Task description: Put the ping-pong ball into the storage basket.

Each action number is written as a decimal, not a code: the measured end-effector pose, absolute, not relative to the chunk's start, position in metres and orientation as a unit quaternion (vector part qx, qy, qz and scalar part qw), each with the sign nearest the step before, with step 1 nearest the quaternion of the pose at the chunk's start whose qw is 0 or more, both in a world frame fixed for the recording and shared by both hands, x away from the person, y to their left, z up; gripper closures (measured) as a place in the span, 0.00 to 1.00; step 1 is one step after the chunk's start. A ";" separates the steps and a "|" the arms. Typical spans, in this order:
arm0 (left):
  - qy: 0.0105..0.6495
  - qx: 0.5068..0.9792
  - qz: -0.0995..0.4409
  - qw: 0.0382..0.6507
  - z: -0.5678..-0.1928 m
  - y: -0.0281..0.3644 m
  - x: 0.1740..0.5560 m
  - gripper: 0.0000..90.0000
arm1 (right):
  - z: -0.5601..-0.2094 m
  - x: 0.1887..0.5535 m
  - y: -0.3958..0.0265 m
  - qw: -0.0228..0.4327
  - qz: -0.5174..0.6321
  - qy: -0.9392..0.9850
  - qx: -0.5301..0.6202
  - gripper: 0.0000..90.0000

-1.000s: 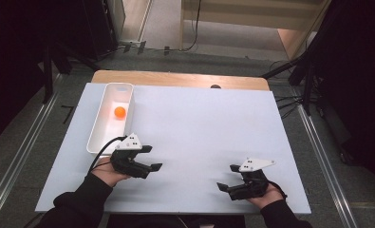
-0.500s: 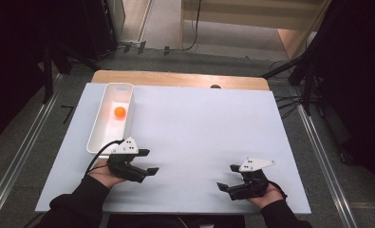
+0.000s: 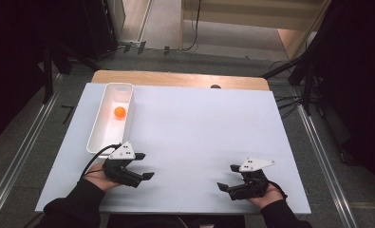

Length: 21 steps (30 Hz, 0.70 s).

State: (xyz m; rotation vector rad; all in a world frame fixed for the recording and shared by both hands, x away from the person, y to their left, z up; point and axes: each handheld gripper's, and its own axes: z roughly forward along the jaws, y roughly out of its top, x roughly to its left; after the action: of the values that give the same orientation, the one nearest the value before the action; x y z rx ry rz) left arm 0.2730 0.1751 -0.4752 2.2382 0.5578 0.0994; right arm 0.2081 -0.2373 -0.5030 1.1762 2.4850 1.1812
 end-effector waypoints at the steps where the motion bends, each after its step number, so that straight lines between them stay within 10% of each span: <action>1: 0.219 0.887 0.037 0.404 -0.475 0.176 0.272 0.27 | -0.503 0.208 -0.237 0.074 0.394 0.828 0.392 0.15; 21: 0.198 0.893 0.026 0.403 -0.477 0.188 0.263 0.27 | -0.503 0.208 -0.238 0.076 0.395 0.827 0.392 0.15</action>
State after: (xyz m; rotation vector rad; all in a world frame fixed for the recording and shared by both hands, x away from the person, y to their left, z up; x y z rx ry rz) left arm 0.2626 0.1879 -0.4765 2.2565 0.4997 0.0652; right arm 0.2079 -0.2379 -0.5031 1.1758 2.4801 1.1826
